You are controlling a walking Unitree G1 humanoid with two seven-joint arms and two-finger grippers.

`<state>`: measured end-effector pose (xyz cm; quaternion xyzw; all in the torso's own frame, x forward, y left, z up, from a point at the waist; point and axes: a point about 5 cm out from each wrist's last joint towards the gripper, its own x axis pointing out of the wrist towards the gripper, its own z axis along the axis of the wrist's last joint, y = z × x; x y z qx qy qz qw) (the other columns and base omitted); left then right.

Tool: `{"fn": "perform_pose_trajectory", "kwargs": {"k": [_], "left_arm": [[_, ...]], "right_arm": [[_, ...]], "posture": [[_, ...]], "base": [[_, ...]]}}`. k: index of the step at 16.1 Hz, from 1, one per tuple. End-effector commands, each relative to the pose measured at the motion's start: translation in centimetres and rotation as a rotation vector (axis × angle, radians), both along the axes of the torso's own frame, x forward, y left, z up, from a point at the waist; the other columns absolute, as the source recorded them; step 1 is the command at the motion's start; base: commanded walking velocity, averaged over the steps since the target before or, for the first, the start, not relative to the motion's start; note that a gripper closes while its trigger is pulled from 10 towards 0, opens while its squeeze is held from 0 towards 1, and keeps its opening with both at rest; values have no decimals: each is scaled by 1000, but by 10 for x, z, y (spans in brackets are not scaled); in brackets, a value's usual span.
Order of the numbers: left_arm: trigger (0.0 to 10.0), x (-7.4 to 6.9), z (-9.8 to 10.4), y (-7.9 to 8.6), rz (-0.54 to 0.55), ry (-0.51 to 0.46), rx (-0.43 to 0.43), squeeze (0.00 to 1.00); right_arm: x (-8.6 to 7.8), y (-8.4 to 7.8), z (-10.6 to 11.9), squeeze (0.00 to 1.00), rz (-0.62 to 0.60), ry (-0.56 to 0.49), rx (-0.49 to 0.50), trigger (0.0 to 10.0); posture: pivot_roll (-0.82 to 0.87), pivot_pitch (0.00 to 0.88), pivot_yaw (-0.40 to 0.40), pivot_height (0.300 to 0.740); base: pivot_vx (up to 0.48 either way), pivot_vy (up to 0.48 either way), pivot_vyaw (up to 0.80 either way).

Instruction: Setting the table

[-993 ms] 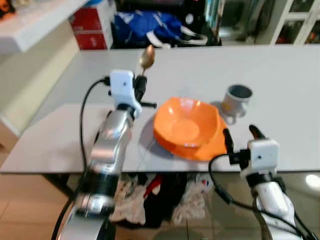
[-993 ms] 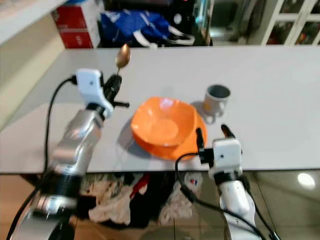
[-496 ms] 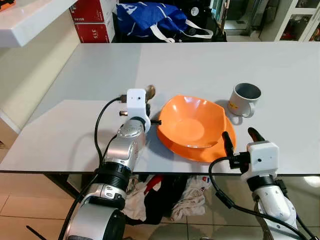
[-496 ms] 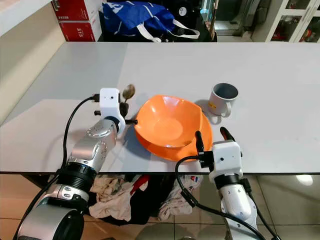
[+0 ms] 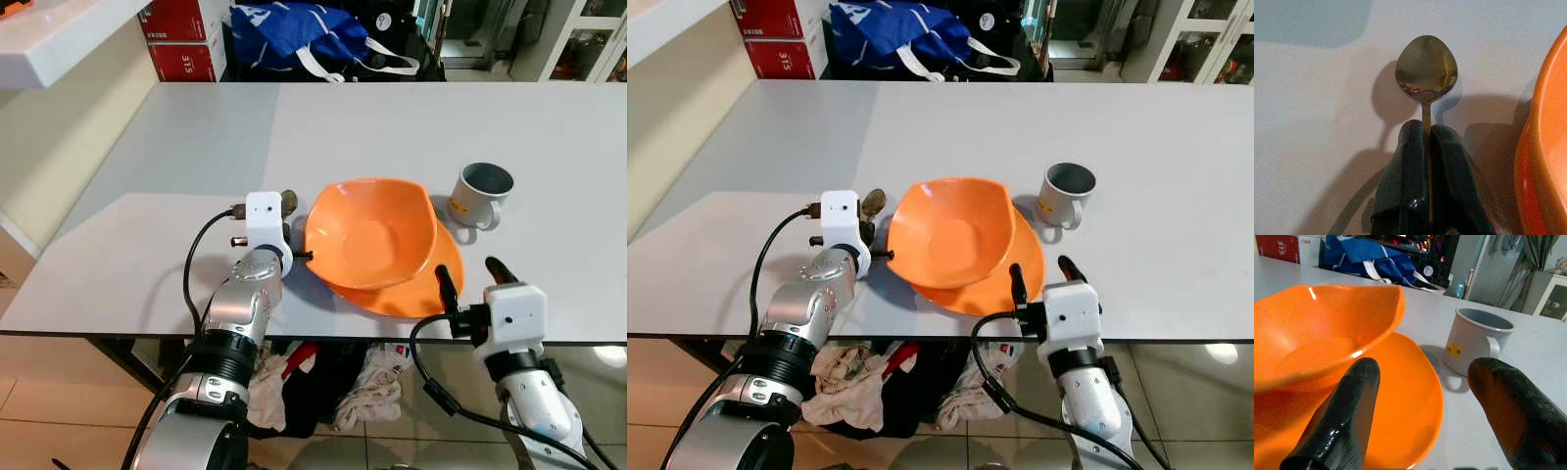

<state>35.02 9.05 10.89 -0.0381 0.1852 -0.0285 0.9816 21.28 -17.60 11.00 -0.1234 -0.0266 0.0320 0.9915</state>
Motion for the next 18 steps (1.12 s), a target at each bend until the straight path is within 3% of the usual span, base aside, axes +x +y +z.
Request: {"fn": "perform_pose_trajectory", "kwargs": {"k": [1, 2, 6, 8, 13, 18], "left_arm": [[0, 3, 13, -1, -4, -66, 16, 0], [0, 8, 32, -5, -29, -170, 24, 0], [0, 6, 53, -12, -63, -272, -24, 0], [0, 5, 53, -10, -53, -261, -35, 0], [0, -3, 53, 18, -26, -243, 12, 0], [0, -15, 42, 18, -89, -170, 16, 0]], "right_arm": [[0, 0, 5, 0, 11, -9, -4, 10000], [2, -1, 6, 0, 10, -16, -9, 10000], [1, 0, 6, 0, 6, -18, -9, 10000], [1, 0, 6, 0, 7, -14, -9, 10000], [0, -1, 3, 0, 4, 1, -5, 10000], [2, 0, 2, 0, 11, 3, -3, 10000]], "posture": [[-159, 54, 42, 740], [-162, 47, 44, 740], [-161, 54, 47, 740], [-161, 54, 48, 740], [-141, 65, 39, 740], [-130, 68, 36, 740]], "base": [[0, 0, 0], [0, 0, 0], [0, 0, 0], [0, 0, 0], [0, 0, 0], [0, 0, 0]]}}
